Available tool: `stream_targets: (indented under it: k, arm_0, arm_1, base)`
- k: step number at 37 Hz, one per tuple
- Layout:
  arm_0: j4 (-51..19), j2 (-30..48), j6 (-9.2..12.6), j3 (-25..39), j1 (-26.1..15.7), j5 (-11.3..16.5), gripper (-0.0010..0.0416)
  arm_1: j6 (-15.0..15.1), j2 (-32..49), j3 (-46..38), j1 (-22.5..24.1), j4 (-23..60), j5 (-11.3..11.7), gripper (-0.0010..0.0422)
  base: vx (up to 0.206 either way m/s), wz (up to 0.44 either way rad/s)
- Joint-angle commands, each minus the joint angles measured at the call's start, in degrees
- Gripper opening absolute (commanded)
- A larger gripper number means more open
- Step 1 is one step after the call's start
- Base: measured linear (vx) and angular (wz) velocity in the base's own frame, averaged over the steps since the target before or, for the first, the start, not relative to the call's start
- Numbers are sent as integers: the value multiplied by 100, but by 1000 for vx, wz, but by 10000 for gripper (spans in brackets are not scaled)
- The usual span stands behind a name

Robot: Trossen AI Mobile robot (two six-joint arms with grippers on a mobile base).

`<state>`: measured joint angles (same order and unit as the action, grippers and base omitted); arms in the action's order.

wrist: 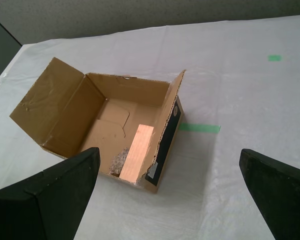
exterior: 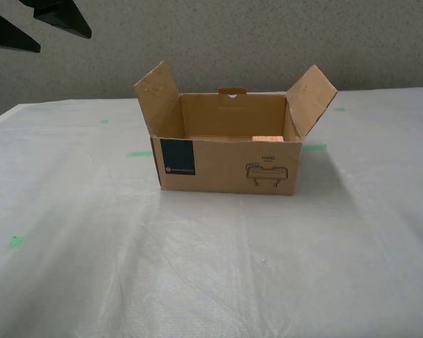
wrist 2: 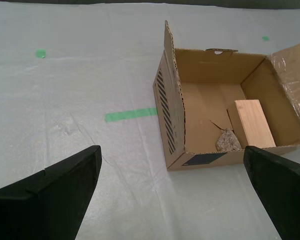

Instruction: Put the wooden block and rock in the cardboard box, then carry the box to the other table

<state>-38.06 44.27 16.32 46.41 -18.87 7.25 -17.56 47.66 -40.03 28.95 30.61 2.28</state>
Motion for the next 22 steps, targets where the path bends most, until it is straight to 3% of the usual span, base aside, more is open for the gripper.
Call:
stream_targets:
  k: [1,22]
  arm_0:
    - [17,0,24,2,0,-22,390]
    - [17,2,24,2,0,-22,390]
  arm_1:
    - [2,0,-4,-2,-9,-15,389]
    - [2,0,-4,-2,-7,-15,389]
  base:
    - [0,0]
    - [0,0]
